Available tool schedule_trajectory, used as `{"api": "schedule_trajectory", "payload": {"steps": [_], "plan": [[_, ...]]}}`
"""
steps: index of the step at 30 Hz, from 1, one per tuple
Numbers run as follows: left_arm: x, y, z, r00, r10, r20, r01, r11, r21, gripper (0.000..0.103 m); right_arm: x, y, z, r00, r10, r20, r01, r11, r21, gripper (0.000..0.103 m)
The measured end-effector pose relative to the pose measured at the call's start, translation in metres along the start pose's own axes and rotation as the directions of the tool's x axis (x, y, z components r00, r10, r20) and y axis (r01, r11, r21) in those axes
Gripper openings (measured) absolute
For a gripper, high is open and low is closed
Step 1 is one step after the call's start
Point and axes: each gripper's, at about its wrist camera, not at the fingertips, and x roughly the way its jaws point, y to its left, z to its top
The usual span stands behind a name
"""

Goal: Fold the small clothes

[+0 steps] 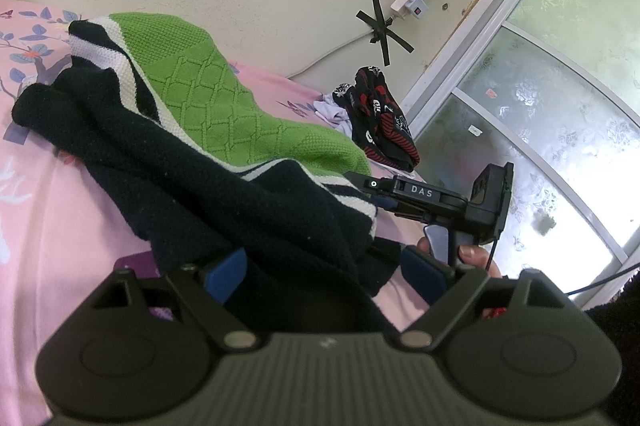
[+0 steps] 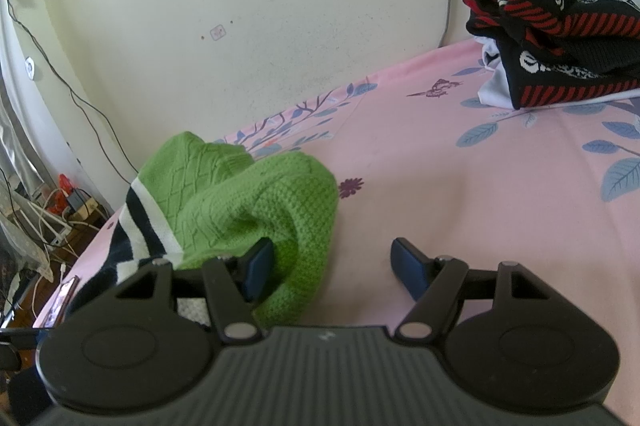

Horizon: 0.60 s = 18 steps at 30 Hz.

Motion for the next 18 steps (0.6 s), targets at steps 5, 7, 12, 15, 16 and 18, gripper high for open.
{"api": "schedule_trajectory", "payload": {"steps": [5,7,12,15,16,18], "plan": [[0.0003,-0.0001,0.0001,1.000,0.000,0.000,0.000,1.000,0.000,0.088,0.0001,-0.0002,0.0003,1.000,0.001,0.000,-0.001,1.000,0.001,0.067],[0.0006,-0.0003,0.0002,1.000,0.000,0.000,0.000,1.000,0.000,0.088,-0.0002,0.0007,-0.0001,1.000,0.000,0.000,0.000,1.000,0.002,0.067],[0.0012,-0.0001,0.0000,1.000,-0.001,-0.001,0.001,1.000,0.001,0.090,-0.0004,0.0007,0.0000,1.000,0.002,0.001,-0.002,1.000,0.006,0.067],[0.0013,-0.0003,0.0000,1.000,-0.001,-0.001,0.001,1.000,0.000,0.090,-0.0003,0.0005,0.0001,1.000,0.002,0.001,-0.002,1.000,0.006,0.068],[0.0015,-0.0004,0.0000,1.000,-0.001,-0.001,0.001,1.000,0.000,0.090,-0.0003,0.0004,0.0002,1.000,0.002,0.001,-0.002,1.000,0.006,0.068],[0.0014,-0.0004,0.0000,1.000,-0.001,-0.001,0.001,1.000,0.000,0.090,-0.0015,-0.0006,0.0000,1.000,0.003,0.002,-0.003,1.000,0.009,0.068]]}}
